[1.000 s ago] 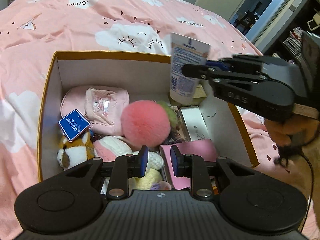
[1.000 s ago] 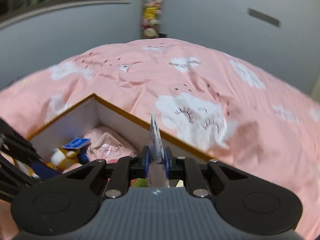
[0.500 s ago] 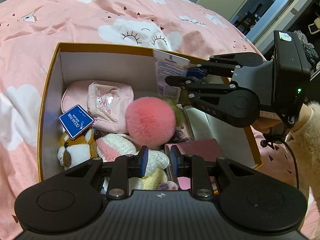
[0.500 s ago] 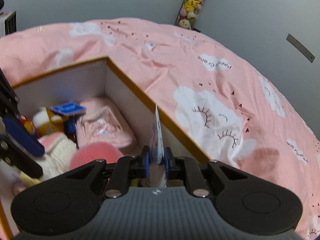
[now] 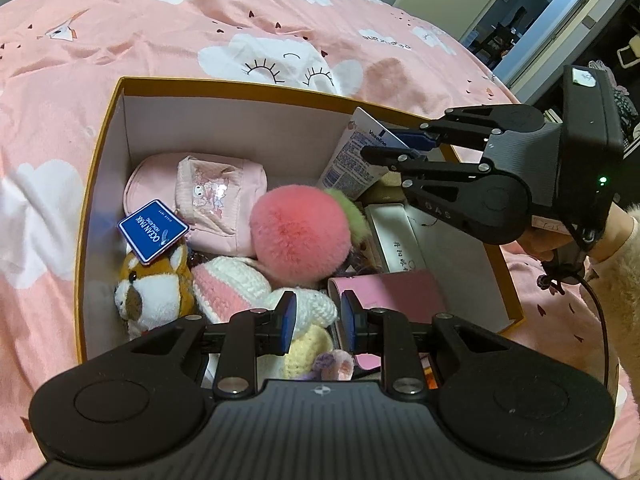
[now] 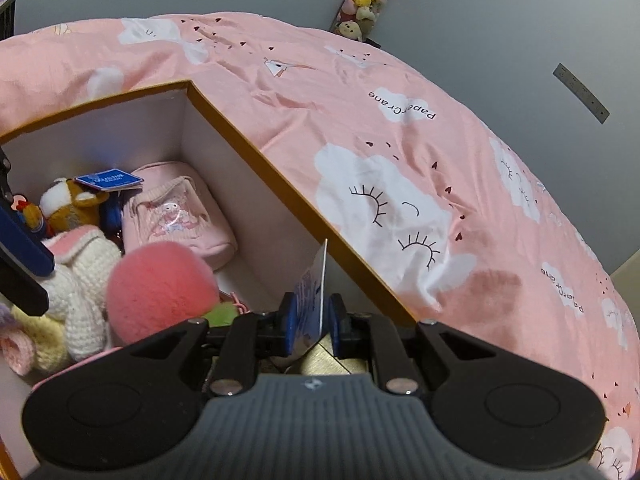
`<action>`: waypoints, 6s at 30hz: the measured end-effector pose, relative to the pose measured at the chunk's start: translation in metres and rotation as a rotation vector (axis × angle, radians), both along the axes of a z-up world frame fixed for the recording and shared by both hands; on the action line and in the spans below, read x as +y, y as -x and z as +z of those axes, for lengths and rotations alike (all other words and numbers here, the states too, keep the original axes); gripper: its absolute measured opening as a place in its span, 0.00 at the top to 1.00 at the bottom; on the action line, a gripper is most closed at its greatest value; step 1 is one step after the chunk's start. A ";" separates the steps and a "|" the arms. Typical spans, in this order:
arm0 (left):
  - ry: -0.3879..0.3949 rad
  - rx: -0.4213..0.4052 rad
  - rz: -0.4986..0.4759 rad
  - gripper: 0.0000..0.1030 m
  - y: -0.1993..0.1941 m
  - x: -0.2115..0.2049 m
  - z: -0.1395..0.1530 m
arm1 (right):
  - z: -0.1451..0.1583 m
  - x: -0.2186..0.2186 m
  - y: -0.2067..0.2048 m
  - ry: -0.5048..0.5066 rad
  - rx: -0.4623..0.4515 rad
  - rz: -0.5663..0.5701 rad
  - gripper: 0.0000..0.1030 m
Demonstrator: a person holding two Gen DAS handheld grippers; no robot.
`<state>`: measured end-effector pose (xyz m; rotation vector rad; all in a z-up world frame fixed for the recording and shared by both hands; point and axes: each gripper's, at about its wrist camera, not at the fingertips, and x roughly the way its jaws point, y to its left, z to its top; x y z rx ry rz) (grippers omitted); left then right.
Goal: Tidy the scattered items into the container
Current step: 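Lower the white lotion tube into the box and open the right gripper, then move both grippers out of the box down to the mirror and crochet fruit, then grasp the round pink mirror with the left gripper while the right grasps the crochet fruit, then lift the mirror and crochet fruit up over the cardboard box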
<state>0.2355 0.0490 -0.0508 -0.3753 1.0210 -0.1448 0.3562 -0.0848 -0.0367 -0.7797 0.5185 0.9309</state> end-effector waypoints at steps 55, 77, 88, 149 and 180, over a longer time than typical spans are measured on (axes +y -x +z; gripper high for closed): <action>-0.168 0.161 0.157 0.66 0.129 -0.011 -0.027 | -0.044 -0.086 0.174 -0.138 0.344 -0.507 0.43; -0.135 0.214 0.193 0.62 0.127 0.005 -0.034 | -0.046 -0.079 0.186 -0.140 0.410 -0.398 0.45; 0.007 0.294 0.258 0.53 0.108 0.026 -0.062 | -0.056 -0.079 0.180 -0.116 0.434 -0.424 0.43; 0.110 -0.047 0.104 0.86 0.127 -0.012 0.024 | 0.038 -0.090 0.179 -0.296 0.376 -0.307 0.46; 0.273 -0.023 0.067 0.86 -0.047 0.009 0.007 | 0.070 -0.059 0.092 -0.277 0.027 -0.298 0.47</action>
